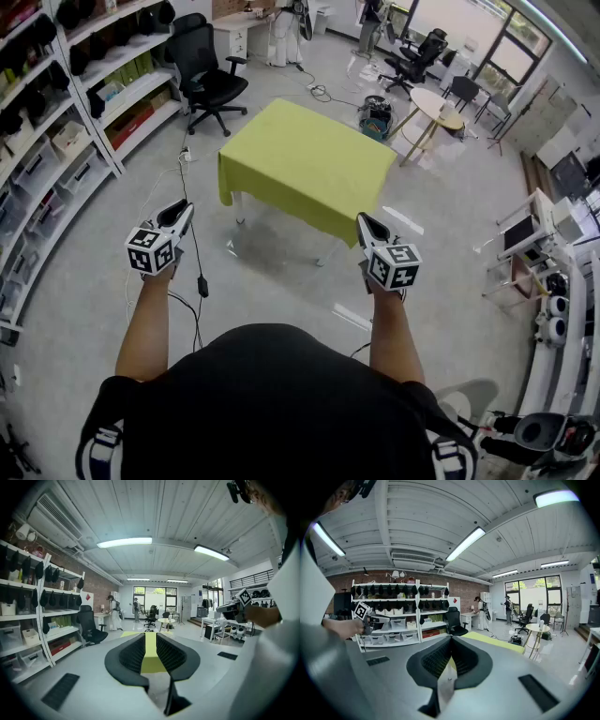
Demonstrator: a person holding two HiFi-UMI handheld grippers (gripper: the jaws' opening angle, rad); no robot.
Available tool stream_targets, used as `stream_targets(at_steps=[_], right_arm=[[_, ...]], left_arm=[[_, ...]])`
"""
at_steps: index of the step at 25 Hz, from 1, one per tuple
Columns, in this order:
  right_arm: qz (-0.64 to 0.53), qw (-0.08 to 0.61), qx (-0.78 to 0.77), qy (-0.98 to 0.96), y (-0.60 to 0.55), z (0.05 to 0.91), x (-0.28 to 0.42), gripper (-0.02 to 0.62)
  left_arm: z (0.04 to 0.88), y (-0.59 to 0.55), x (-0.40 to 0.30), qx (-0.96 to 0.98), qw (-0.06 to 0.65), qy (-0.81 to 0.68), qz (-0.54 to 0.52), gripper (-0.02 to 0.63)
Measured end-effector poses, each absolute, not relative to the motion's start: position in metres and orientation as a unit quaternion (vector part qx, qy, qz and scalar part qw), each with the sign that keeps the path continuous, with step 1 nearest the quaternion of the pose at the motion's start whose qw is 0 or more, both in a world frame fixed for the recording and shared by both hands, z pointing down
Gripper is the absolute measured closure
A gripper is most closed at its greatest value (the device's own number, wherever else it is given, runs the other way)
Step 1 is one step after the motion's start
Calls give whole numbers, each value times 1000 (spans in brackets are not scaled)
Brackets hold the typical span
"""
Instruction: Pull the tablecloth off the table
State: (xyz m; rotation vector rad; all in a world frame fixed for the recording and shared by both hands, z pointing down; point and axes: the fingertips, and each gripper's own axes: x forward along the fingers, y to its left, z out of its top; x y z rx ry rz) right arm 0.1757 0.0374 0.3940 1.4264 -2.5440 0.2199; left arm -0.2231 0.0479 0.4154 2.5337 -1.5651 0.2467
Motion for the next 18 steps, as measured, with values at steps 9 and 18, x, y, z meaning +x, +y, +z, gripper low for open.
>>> stream_targets(at_steps=[9,18], right_arm=[[91,100,466,-874,50,397,196,575],[103,76,458,-880,53,402,202,577]], left_arm=[[406,65,-191,855,67,-510,67,514],[404,72,-188,852,68,-516,54,554]])
